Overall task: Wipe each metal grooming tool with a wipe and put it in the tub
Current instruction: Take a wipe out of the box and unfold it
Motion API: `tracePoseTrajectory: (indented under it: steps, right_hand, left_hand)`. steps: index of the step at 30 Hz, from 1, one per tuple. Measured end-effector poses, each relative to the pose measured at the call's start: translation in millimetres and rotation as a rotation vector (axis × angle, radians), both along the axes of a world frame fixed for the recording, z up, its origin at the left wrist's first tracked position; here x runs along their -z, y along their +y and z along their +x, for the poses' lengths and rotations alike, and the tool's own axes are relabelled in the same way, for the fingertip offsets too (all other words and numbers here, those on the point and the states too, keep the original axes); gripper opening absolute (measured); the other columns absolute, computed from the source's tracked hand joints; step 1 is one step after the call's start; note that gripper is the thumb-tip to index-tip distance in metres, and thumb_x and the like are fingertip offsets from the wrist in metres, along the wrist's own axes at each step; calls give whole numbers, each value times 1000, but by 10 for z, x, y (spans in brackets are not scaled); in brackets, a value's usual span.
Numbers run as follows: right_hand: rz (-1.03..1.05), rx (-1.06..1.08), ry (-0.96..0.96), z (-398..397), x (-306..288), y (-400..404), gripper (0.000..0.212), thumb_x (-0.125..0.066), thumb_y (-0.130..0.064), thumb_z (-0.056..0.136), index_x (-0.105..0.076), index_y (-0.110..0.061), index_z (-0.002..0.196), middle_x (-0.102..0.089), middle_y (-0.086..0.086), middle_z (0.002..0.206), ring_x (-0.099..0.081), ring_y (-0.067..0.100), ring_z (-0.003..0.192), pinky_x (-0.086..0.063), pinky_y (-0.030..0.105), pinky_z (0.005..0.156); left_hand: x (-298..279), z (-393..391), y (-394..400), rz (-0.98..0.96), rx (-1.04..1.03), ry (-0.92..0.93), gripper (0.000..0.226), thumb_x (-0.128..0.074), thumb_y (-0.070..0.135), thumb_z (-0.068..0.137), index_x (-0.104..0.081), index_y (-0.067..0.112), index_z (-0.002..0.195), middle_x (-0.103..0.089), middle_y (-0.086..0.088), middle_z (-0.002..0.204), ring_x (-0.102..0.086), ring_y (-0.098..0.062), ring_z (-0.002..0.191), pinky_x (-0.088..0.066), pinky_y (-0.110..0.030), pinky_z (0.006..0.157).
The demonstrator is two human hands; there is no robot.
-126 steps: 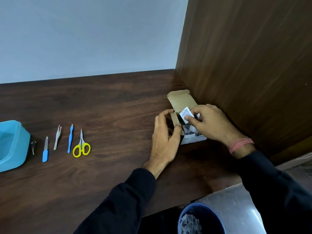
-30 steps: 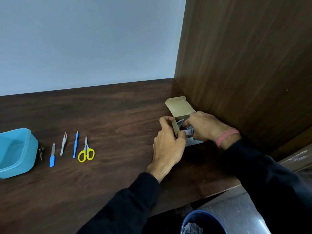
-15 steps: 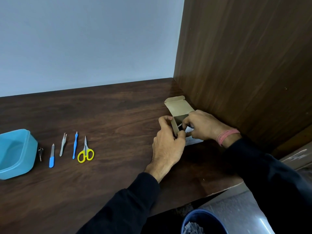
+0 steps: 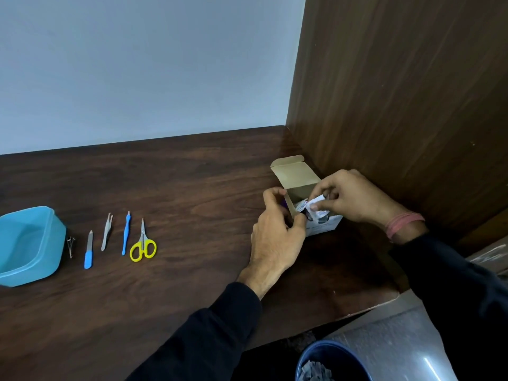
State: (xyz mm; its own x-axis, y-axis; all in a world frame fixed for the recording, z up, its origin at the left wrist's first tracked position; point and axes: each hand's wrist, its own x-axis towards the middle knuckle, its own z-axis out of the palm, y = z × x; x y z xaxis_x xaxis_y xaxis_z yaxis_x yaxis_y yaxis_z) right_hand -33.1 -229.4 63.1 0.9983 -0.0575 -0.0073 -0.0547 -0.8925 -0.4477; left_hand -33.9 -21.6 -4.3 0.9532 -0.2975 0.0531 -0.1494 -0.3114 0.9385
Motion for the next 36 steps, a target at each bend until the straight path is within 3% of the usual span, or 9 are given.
tracePoseTrajectory:
  steps: [4,8,11,15,19,23,29,32,36]
  right_hand:
    - [108,84,-126,-51,-84,-92,10,-94,-30,89,-88,-33,96,-80,-8,87,-77,9,83,-59,23,72]
    - [297,118,-209,-108,-214,-7,9,-91,-19,92,-87,-21,101,-82,-1,82,-80,15,76,-65,25,62]
    - [403,105,-218,-108,-274,141,17,-92,-20,90,-84,-17,106,-83,1,85,-81,13,77,-68,32,64]
    - [504,96,-221,-56,-280,385,25,-94,-24,87,-79,-15,104,-83,3,82,-82,24,75,-68,35,66]
    - [607,56,-213,50,-221,656,20,-88,-23,93,-78,-13,107,-85,1,92,-83,19,77,-68,31,67]
    - [821,-12,-180,213,-66,969,20,-78,-15,102,-79,-12,122,-86,4,106,-84,22,97,-70,33,79]
    - [1114,16,-153,552,320,1601,22,-59,-5,113,-77,-15,120,-85,4,103,-82,18,88,-69,30,76]
    - [1261,44,-110,774,525,1851,24,-60,-7,112,-76,-9,130,-84,12,114,-82,19,92,-68,29,78]
    - [1517,82,-44,1022,696,2095,21,-62,-10,110,-77,-6,124,-83,13,114,-81,17,90,-67,27,78]
  left_hand:
    - [-8,-4,0,8,-14,-63,45,-72,40,103,-45,44,139,-70,10,95,-72,-9,79,-65,-44,79]
    - [-23,2,-22,-35,-39,-107,29,-71,53,104,-59,43,129,-64,11,102,-66,-6,85,-58,-28,73]
    - [-73,18,-33,-237,-24,-29,18,-70,50,107,-70,39,122,-70,6,99,-65,-5,79,-53,-25,67]
    - [-189,104,31,-539,-25,167,19,-73,36,109,-78,22,120,-72,-2,89,-62,-9,60,-50,-25,44]
    - [-222,230,243,-646,-73,264,18,-76,26,107,-81,13,119,-73,8,77,-60,-6,58,-49,-21,46]
    - [-187,402,535,-685,-194,297,20,-76,25,107,-81,11,121,-71,13,76,-58,-4,58,-48,-20,46]
    - [-52,751,977,-686,-404,239,17,-80,26,105,-82,14,116,-71,10,77,-56,-2,53,-47,-21,45]
    - [24,938,1162,-678,-466,159,17,-78,23,106,-74,13,119,-75,10,80,-57,-4,53,-49,-23,44]
    - [129,1145,1335,-613,-502,33,14,-77,20,106,-66,16,114,-78,-1,93,-59,-8,54,-51,-28,43]
